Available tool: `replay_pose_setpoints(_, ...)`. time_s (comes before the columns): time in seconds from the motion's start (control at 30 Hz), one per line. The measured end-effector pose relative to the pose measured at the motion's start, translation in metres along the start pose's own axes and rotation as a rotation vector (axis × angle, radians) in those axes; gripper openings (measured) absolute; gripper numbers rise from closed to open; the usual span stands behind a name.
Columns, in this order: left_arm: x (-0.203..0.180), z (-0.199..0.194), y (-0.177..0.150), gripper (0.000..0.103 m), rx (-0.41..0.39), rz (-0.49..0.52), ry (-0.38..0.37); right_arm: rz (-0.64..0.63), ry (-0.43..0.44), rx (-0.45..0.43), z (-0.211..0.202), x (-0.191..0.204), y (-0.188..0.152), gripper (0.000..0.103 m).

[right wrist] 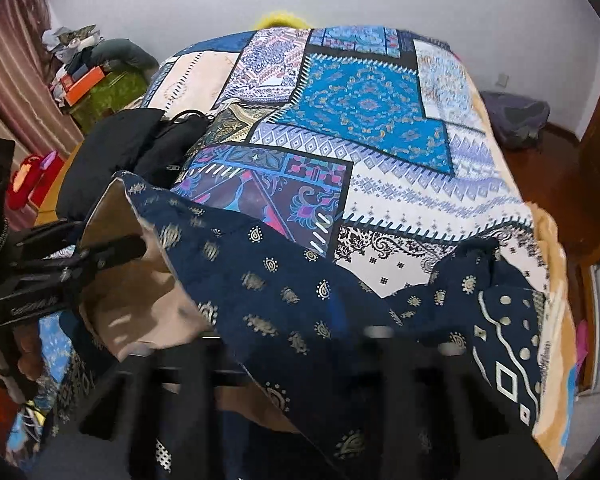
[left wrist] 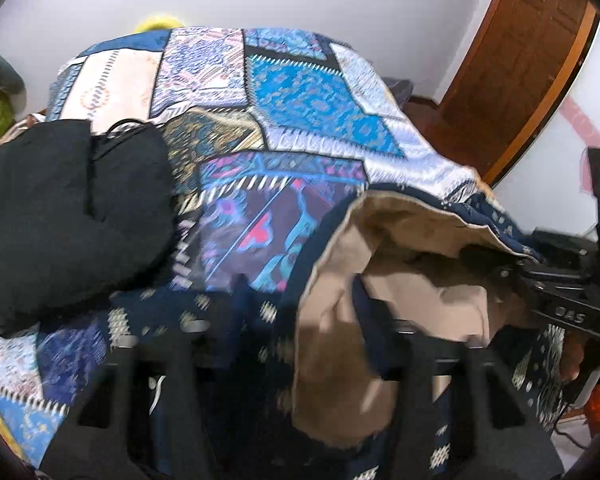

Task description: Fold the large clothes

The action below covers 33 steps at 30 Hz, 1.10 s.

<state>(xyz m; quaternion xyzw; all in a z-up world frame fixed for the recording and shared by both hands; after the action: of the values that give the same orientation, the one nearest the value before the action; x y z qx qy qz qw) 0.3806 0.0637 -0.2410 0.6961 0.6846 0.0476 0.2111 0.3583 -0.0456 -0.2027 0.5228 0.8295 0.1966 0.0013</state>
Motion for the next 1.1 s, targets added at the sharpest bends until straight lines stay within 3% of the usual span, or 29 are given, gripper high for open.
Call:
replay_pose_setpoints(0.07,0.001,0.007,0.005,0.006,0.02,-0.013,-0.014,0.027,0.026,0.001,0.0,-0.003,0.003,0.008)
replay_pose_setpoints(0.27,-0.015,-0.021,0.001,0.006,-0.025,0.001,-0.106,0.063,0.098,-0.063,-0.035,-0.005,-0.006,0.005)
replay_pose_setpoints(0.43,-0.044,-0.065,-0.027,0.006,-0.063,0.112,-0.121,-0.002,0.091,-0.104,-0.076,0.008,-0.035,0.005)
replay_pose_setpoints(0.57,-0.058,-0.08,-0.06,0.006,-0.048,0.146,-0.138,-0.043,0.074,-0.106,-0.093,0.017,-0.064,0.005)
replay_pose_setpoints(0.83,-0.067,-0.064,-0.124,0.006,0.038,0.153,-0.048,-0.051,0.049,-0.045,-0.083,0.023,-0.124,0.009)
replay_pose_setpoints(1.0,-0.066,-0.056,-0.156,0.024,0.076,0.174,0.02,-0.021,0.03,0.02,-0.079,0.021,-0.146,0.011)
replay_pose_setpoints(1.07,-0.067,-0.058,-0.167,0.039,0.084,0.194,0.04,-0.027,0.021,0.034,-0.08,0.023,-0.152,0.015)
replay_pose_setpoints(1.1,-0.067,-0.06,-0.172,0.044,0.084,0.203,0.056,-0.033,0.008,0.047,-0.079,0.024,-0.154,0.024)
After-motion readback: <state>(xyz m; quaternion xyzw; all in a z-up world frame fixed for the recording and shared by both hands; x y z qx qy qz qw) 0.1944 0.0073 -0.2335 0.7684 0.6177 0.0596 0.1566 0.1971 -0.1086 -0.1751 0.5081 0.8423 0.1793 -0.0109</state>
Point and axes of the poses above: each gripper's, at about its wrist camera, not at the fingertips, and z roughly the way its jaws point, x to its left, y to its top, the point moved 5 cm from there along z, roughly the way its jaws point, and after that the axes turned 12 degrees about x, right-handed, at the moved point
